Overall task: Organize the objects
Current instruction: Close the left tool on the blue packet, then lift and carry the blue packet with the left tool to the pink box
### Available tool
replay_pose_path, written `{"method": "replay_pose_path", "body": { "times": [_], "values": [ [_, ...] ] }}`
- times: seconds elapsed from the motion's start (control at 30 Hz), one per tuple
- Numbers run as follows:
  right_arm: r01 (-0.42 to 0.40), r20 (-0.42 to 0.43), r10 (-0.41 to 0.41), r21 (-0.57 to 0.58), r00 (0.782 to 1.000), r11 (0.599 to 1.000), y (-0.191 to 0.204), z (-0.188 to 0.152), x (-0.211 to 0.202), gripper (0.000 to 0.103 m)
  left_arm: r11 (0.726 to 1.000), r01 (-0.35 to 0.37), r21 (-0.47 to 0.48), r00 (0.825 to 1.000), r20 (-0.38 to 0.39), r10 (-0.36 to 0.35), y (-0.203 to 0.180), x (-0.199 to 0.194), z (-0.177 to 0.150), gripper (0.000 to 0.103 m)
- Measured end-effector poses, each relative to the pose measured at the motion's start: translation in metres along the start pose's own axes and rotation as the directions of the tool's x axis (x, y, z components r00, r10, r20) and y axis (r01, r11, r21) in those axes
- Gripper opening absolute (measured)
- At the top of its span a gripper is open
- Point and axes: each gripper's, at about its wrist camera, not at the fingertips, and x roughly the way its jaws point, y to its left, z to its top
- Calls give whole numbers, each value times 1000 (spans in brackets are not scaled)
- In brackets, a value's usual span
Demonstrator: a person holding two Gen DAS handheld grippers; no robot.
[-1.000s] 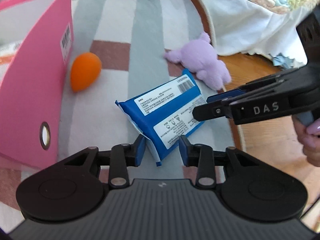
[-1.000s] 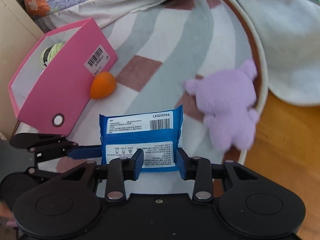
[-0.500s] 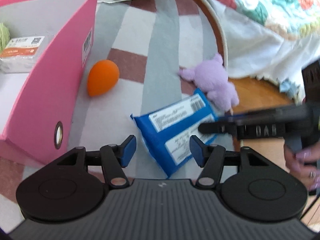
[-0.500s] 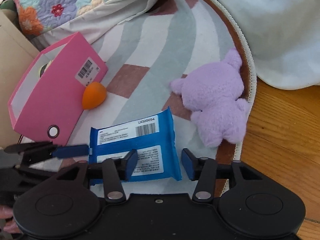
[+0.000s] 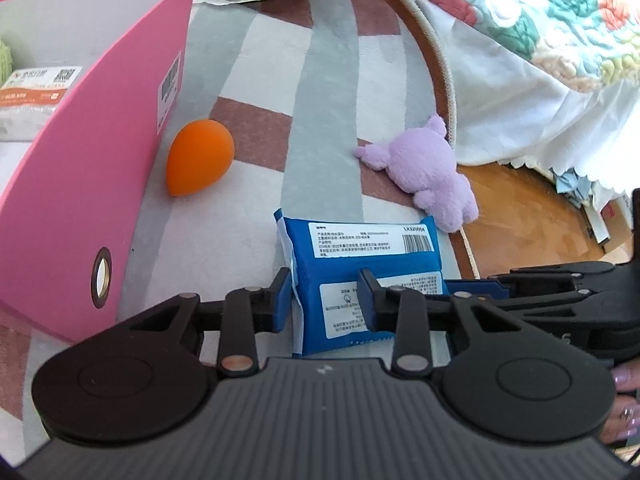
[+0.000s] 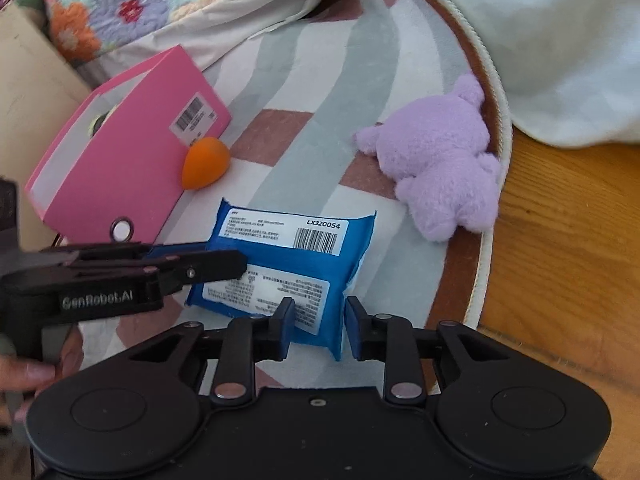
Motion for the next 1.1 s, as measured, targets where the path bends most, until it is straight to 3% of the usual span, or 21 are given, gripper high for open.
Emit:
{"method": "replay_pose_path", "body": {
  "times": [0.23, 0.33, 0.77, 1.1],
  "values": [
    [64, 22, -64, -3, 998, 998, 21, -18, -7, 33, 1000, 27, -11, 999, -22, -27, 0, -9, 1, 33],
    [69, 11, -68, -16, 998, 998, 28, -21, -9, 32, 999, 9, 33, 1000, -25, -8, -5, -13, -2, 33],
    [98, 59, -97, -15, 994, 995, 64, -26, -45, 40, 998, 52, 33, 998, -49, -50, -5, -59, 9, 33],
    [105, 10, -105, -22, 994, 994, 93, -25, -64, 44, 997, 62, 51, 992, -113, -56, -6, -88, 12, 33]
  ]
}}
